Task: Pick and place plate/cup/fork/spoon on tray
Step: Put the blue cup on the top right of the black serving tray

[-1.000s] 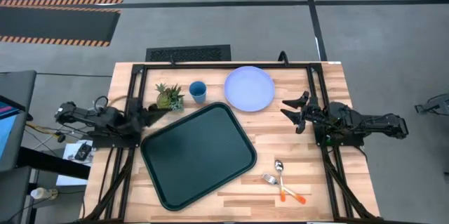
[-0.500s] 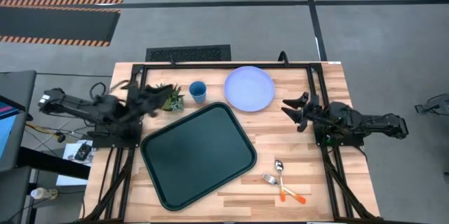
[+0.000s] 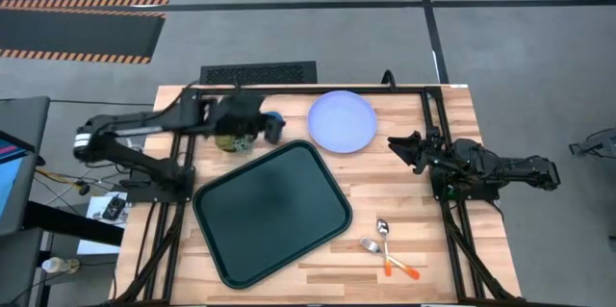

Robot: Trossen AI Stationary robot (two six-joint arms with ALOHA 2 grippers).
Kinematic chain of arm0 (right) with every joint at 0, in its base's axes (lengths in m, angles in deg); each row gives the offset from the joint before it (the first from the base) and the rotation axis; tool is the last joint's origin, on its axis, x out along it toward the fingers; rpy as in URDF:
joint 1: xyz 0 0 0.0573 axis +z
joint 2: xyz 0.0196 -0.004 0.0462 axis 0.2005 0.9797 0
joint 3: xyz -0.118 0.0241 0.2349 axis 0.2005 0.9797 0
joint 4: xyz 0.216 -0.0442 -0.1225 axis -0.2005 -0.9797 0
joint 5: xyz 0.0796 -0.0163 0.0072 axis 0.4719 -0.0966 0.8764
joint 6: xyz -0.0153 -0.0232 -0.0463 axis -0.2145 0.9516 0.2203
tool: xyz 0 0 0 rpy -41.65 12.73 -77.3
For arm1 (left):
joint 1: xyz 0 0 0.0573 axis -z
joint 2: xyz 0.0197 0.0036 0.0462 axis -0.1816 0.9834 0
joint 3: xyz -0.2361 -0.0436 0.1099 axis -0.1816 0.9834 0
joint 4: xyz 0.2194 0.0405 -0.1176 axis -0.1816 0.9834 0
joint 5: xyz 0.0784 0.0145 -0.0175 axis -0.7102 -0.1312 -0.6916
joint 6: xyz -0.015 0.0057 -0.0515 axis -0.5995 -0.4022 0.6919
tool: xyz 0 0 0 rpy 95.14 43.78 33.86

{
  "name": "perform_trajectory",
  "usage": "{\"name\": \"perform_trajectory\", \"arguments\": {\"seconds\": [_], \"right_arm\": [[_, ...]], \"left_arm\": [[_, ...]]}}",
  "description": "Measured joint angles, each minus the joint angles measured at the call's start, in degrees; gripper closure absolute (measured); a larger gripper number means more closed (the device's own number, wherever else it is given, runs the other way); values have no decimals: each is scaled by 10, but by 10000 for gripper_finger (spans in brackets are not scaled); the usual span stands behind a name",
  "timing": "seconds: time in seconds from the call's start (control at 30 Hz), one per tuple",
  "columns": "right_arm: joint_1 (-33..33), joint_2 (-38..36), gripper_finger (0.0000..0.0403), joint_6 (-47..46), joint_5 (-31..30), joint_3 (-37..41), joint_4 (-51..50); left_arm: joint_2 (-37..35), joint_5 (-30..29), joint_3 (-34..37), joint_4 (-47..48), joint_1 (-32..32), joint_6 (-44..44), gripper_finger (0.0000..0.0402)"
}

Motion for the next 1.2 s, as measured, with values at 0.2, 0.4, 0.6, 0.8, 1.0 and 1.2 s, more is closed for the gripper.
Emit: {"name": "perform_trajectory", "arguments": {"seconds": [0.2, 0.4, 0.6, 0.8, 1.0, 1.2], "right_arm": [[0, 0, 179, 1, -1, -1, -32], [0, 0, 179, 1, -1, -1, -47], [0, 0, 179, 1, -1, -2, -49], [0, 0, 179, 1, -2, -2, -51], [0, 0, 179, 1, -2, -2, -52], [0, 0, 179, 6, -2, -2, -53]], "left_arm": [[105, 51, -89, 83, -119, -165, 148], [190, 125, -110, 120, -199, -270, 139], [245, 141, -110, 170, -234, -357, 154], [267, 92, -109, 168, -234, -407, 156], [266, 92, -93, 153, -235, -428, 156], [267, 104, -59, 129, -236, -430, 156]]}}
